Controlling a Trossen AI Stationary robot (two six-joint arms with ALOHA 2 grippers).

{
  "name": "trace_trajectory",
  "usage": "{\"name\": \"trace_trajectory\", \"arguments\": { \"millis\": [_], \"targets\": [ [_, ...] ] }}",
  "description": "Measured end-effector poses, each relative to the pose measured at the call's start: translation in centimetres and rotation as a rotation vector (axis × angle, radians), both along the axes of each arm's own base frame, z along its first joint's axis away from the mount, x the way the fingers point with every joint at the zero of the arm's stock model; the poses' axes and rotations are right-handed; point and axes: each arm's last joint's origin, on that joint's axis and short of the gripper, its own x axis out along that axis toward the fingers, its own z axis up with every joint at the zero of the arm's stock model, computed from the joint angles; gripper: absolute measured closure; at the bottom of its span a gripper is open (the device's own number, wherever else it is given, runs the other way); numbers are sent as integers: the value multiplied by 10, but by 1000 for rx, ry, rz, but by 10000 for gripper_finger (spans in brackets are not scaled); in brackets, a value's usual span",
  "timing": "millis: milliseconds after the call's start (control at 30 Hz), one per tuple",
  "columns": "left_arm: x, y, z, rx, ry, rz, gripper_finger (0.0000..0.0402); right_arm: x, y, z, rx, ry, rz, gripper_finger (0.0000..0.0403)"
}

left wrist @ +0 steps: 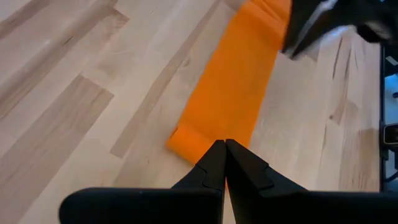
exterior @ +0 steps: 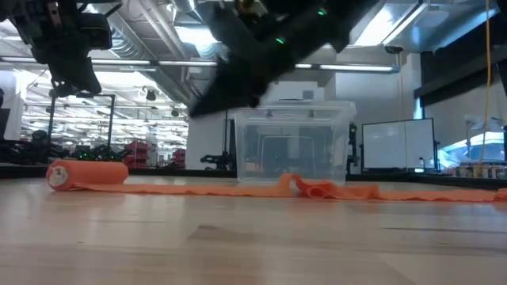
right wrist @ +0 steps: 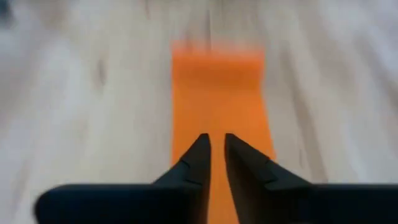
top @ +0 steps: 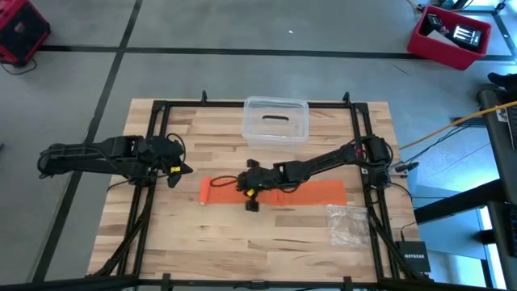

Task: Roll bandage
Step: Roll the orange bandage

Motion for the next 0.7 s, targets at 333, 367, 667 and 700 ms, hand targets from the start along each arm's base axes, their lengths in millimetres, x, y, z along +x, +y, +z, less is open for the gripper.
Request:
{"name": "trace_trajectory", "arguments": {
  "millis": [333,367,667,700],
  "targets": [
    [2,0,-29,-113,84,114,383,36,-10,-36,38,-226,-65,220],
    [2,0,-35,-123,91,125,373,39,-13,-39,35,-213,-70,211],
    [10,-5,-68,-333,53,147,254,41,-15,-50,-1,-131,-64,175],
    [10,-6,-71,-335,73,158,247,41,-15,-51,-8,-121,-60,175]
  ]
}}
